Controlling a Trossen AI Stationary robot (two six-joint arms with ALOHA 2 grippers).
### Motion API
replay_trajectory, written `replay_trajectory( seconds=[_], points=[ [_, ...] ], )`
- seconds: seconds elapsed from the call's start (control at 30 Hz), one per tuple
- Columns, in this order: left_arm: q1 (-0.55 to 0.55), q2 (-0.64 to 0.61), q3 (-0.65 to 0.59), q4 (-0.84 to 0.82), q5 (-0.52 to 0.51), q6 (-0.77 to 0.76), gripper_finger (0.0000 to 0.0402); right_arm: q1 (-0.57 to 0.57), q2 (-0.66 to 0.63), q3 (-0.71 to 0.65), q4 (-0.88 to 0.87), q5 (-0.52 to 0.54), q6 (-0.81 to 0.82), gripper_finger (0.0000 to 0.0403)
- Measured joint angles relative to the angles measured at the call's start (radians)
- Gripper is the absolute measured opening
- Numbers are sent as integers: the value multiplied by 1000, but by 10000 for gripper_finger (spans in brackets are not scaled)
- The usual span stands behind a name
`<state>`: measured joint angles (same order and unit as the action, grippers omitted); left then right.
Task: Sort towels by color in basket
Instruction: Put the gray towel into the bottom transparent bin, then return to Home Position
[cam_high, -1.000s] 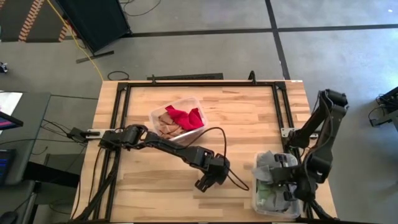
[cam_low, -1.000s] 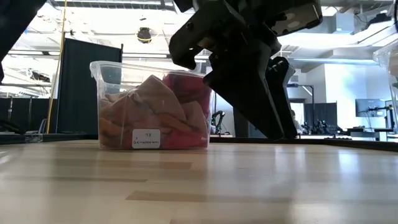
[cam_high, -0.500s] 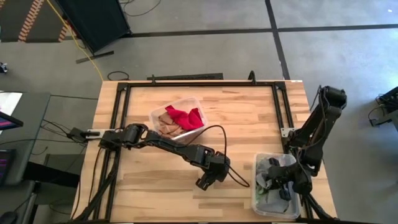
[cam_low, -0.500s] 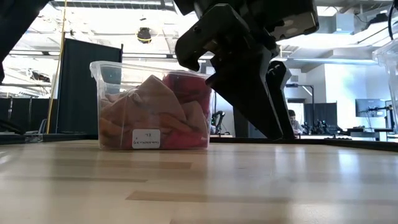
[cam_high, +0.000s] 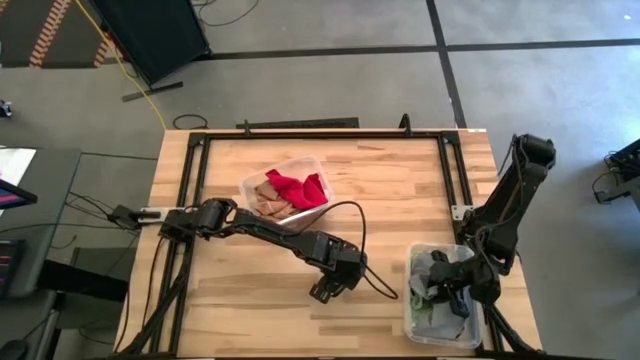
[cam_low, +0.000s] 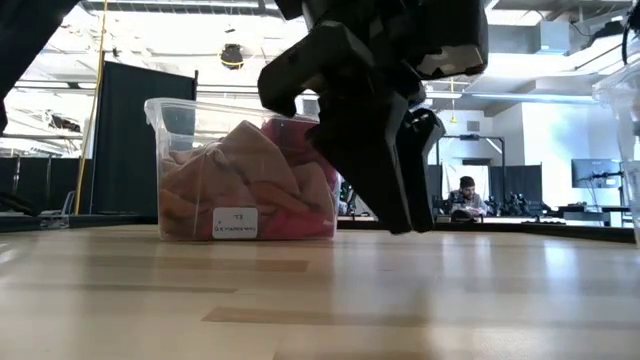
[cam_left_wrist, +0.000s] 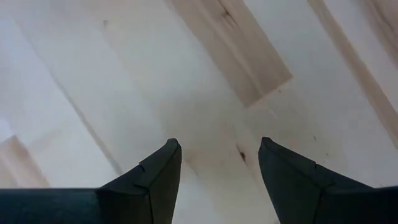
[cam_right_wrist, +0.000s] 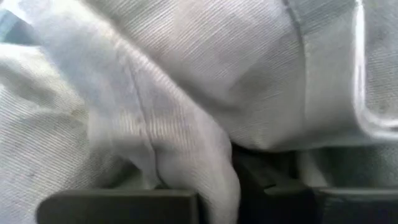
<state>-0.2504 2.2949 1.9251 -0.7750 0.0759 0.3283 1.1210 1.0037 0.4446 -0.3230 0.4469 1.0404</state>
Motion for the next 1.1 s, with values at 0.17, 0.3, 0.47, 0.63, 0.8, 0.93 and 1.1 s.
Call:
replay_trajectory(
  seconds=[0.17, 0.3, 0.47, 0.63, 0.8, 0.93, 1.1],
  points=[
    [0, -32, 0, -15, -12, -3, 206, -16, -76, 38, -56, 3, -26, 115],
    [0, -53, 0, -29, -24, -10, 206, -18, -136, 68, -114, 12, -36, 160],
    [0, -96, 0, -44, -38, -11, 206, -13, -239, 103, -162, 19, -39, 210],
    [-5, -131, 1, -61, -40, -11, 206, 11, -333, 139, -240, 22, -39, 231],
    [-16, -169, 1, -96, -59, 1, 206, 41, -417, 155, -307, 26, -51, 232],
    [-31, -215, 1, -132, -140, 25, 206, 43, -485, 157, -310, 47, -97, 233],
    [-42, -307, 1, -135, -150, 34, 206, 43, -559, 157, -259, 90, -253, 233]
  ],
)
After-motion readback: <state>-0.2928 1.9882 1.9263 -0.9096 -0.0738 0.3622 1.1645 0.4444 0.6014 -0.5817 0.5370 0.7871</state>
